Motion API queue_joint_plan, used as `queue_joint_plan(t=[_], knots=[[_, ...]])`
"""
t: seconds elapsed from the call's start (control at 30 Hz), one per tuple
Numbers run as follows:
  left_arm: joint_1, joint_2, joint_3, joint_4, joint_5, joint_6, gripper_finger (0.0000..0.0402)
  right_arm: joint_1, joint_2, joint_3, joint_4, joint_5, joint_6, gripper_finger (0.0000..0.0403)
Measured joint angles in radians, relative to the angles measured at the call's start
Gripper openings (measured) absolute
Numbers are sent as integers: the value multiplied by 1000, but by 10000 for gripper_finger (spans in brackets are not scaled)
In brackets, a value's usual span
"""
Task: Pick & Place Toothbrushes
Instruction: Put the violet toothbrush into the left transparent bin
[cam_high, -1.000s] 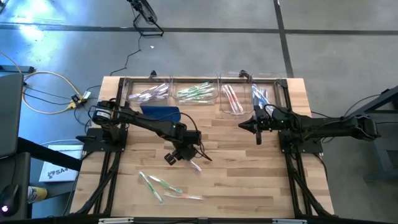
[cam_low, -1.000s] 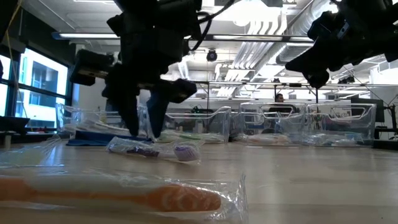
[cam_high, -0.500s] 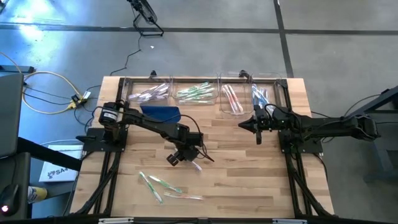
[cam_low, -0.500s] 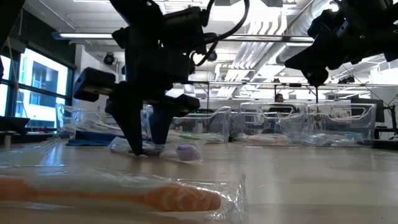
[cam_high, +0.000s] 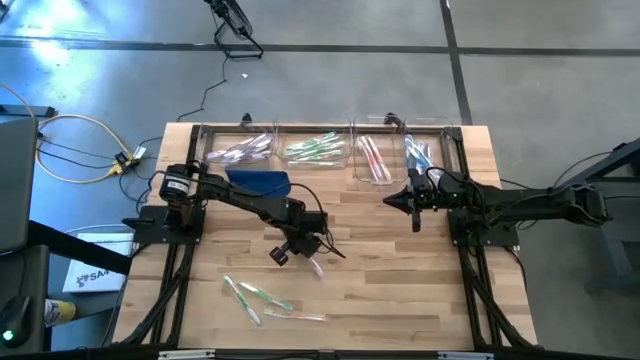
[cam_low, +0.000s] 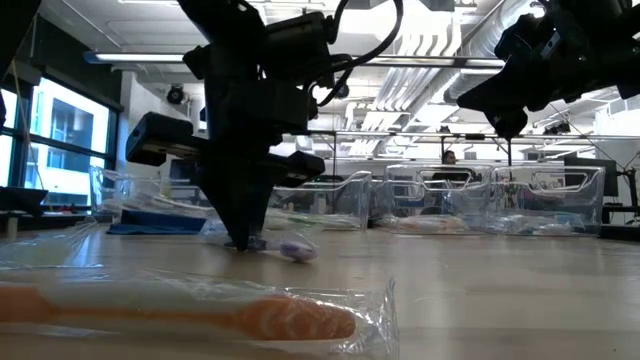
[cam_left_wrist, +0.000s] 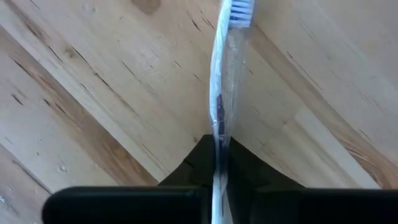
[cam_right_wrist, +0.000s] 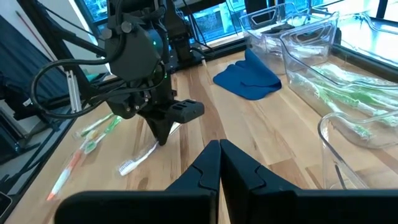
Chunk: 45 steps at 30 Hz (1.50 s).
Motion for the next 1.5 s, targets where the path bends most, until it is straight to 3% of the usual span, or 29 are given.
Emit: queue_joint_plan(t=[0.23,0.6,0.83,1.23,1.5], knots=[[-1,4,28,-30,-21,2,16,0,0,0,0,0,0,2],[52,6,173,-287,-45,3,9,0,0,0,0,0,-4,2],[91,-32,218,-327,-181,-27,6,0,0,0,-1,-3,-4,2],[233,-320,218,-405,-217,-113,5,0,0,0,-16,-1,-22,2],[393,-514,218,-459,-415,-129,8,0,0,0,-19,0,-23,2]])
